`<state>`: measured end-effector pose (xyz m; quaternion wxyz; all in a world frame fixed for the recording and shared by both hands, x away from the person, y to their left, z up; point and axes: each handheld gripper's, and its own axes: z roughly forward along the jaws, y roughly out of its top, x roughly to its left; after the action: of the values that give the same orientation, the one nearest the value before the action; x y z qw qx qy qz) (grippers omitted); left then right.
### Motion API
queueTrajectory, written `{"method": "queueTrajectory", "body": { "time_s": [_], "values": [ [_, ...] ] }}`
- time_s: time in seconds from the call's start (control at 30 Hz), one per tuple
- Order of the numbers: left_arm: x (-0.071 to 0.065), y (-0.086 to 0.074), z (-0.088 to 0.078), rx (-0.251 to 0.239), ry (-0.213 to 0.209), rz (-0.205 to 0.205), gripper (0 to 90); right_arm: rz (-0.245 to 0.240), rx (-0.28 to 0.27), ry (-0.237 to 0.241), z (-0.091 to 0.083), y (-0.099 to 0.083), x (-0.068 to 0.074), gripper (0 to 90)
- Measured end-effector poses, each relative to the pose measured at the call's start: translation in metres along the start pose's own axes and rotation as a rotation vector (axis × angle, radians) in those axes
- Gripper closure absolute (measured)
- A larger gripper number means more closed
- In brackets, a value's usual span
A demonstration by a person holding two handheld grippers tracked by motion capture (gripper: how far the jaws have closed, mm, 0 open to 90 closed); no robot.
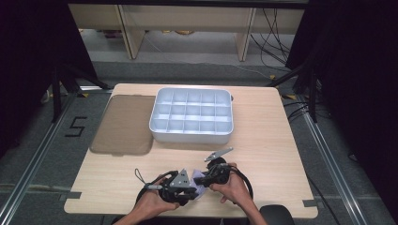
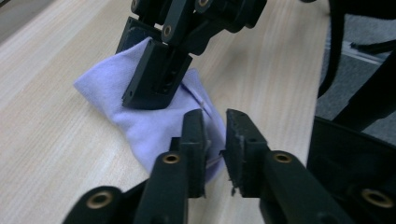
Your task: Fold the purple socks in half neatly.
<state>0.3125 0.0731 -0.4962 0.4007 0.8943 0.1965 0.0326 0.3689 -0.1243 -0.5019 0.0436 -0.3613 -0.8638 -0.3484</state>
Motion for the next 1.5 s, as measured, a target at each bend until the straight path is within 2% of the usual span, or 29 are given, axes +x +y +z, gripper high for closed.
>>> {"method": "queueTrajectory", "body": {
  "time_s": [0.03, 0.13, 0.23, 0.27, 0.3, 0.4, 0.47, 0.5, 0.57, 0.67, 0.7, 0.73, 0.77, 0.8, 0.87, 0.9, 1.0, 1.03, 1.07, 1.1, 1.17, 1.2, 1.23, 1.27, 1.3, 1.33, 1.43, 1.47, 1.5],
  "values": [
    [0.0, -0.001, -0.003, -0.016, -0.001, -0.011, 69.8, -0.008, -0.013, -0.002, 0.001, 0.0, 0.0, 67.6],
    [0.005, -0.005, -0.015, -0.023, 0.027, -0.023, 63.3, -0.025, -0.006, -0.006, 0.0, 0.0, 0.002, 69.4],
    [0.011, -0.013, -0.027, -0.034, 0.047, -0.057, 57.7, -0.033, -0.005, -0.006, -0.001, 0.0, 0.004, 70.3],
    [0.014, -0.017, -0.031, -0.052, 0.045, -0.07, 56.0, -0.044, -0.008, -0.01, -0.001, 0.0, 0.004, 70.5],
    [0.016, -0.02, -0.035, -0.05, 0.058, -0.09, 54.6, -0.05, -0.01, -0.021, -0.001, 0.0, 0.004, 70.6],
    [0.021, -0.028, -0.044, -0.045, 0.086, -0.109, 48.0, -0.054, -0.011, -0.017, -0.001, 0.001, 0.004, 70.9],
    [0.024, -0.033, -0.049, -0.049, 0.095, -0.127, 44.5, -0.062, -0.012, -0.005, -0.001, 0.001, 0.005, 71.0],
    [0.025, -0.035, -0.05, -0.049, 0.096, -0.145, 43.1, -0.053, -0.009, -0.015, -0.002, 0.0, 0.005, 71.0],
    [0.027, -0.04, -0.053, -0.04, 0.11, -0.166, 41.2, -0.075, -0.013, -0.023, -0.002, 0.0, 0.006, 71.1],
    [0.03, -0.044, -0.057, -0.031, 0.116, -0.161, 38.9, -0.085, -0.016, -0.025, -0.001, 0.001, 0.006, 71.1],
    [0.029, -0.045, -0.058, -0.032, 0.12, -0.182, 38.2, -0.089, -0.017, -0.017, 0.0, 0.001, 0.005, 71.1],
    [0.031, -0.047, -0.059, -0.028, 0.129, -0.168, 37.6, -0.085, -0.017, -0.016, 0.0, 0.001, 0.006, 71.1],
    [0.03, -0.048, -0.06, -0.031, 0.128, -0.185, 37.3, -0.072, -0.015, -0.017, -0.001, 0.0, 0.007, 71.1],
    [0.032, -0.05, -0.063, -0.014, 0.134, -0.166, 36.9, -0.075, -0.015, -0.015, -0.001, 0.0, 0.008, 71.1],
    [0.033, -0.054, -0.066, -0.025, 0.141, -0.188, 36.3, -0.089, -0.016, -0.026, -0.001, 0.001, 0.007, 71.2],
    [0.035, -0.057, -0.069, -0.003, 0.147, -0.176, 36.2, -0.073, -0.015, -0.034, -0.002, 0.0, 0.009, 71.3],
    [0.037, -0.063, -0.075, 0.009, 0.165, -0.183, 35.7, -0.091, -0.017, -0.029, -0.001, 0.001, 0.008, 71.4],
    [0.037, -0.065, -0.076, 0.004, 0.17, -0.209, 35.5, -0.09, -0.013, -0.026, -0.002, 0.001, 0.008, 71.6],
    [0.038, -0.067, -0.078, 0.006, 0.168, -0.203, 35.4, -0.083, -0.017, -0.028, -0.002, 0.001, 0.009, 71.8],
    [0.039, -0.068, -0.079, 0.002, 0.18, -0.21, 35.2, -0.101, -0.022, -0.016, -0.002, 0.002, 0.009, 72.0],
    [0.04, -0.07, -0.081, 0.005, 0.192, -0.221, 35.0, -0.089, -0.022, -0.029, -0.004, 0.002, 0.012, 72.1],
    [0.042, -0.07, -0.082, 0.017, 0.197, -0.2, 34.8, -0.091, -0.029, -0.033, -0.005, 0.002, 0.013, 72.2],
    [0.042, -0.071, -0.082, 0.016, 0.222, -0.204, 34.8, -0.101, -0.028, -0.028, -0.006, 0.002, 0.014, 72.3],
    [0.044, -0.071, -0.083, 0.025, 0.217, -0.184, 34.6, -0.098, -0.032, -0.032, -0.007, 0.002, 0.016, 72.3],
    [0.043, -0.072, -0.083, 0.016, 0.226, -0.207, 34.2, -0.116, -0.03, -0.027, -0.007, 0.003, 0.016, 72.3],
    [0.044, -0.072, -0.083, 0.012, 0.227, -0.195, 33.9, -0.123, -0.032, -0.029, -0.007, 0.003, 0.016, 72.4],
    [0.049, -0.074, -0.084, 0.019, 0.244, -0.199, 32.9, -0.131, -0.04, -0.042, -0.008, 0.003, 0.018, 72.4],
    [0.049, -0.075, -0.084, 0.021, 0.252, -0.215, 32.6, -0.124, -0.032, -0.036, -0.009, 0.003, 0.019, 72.4],
    [0.049, -0.076, -0.083, 0.004, 0.242, -0.235, 32.1, -0.12, -0.036, -0.039, -0.009, 0.003, 0.02, 72.4]
  ]
}}
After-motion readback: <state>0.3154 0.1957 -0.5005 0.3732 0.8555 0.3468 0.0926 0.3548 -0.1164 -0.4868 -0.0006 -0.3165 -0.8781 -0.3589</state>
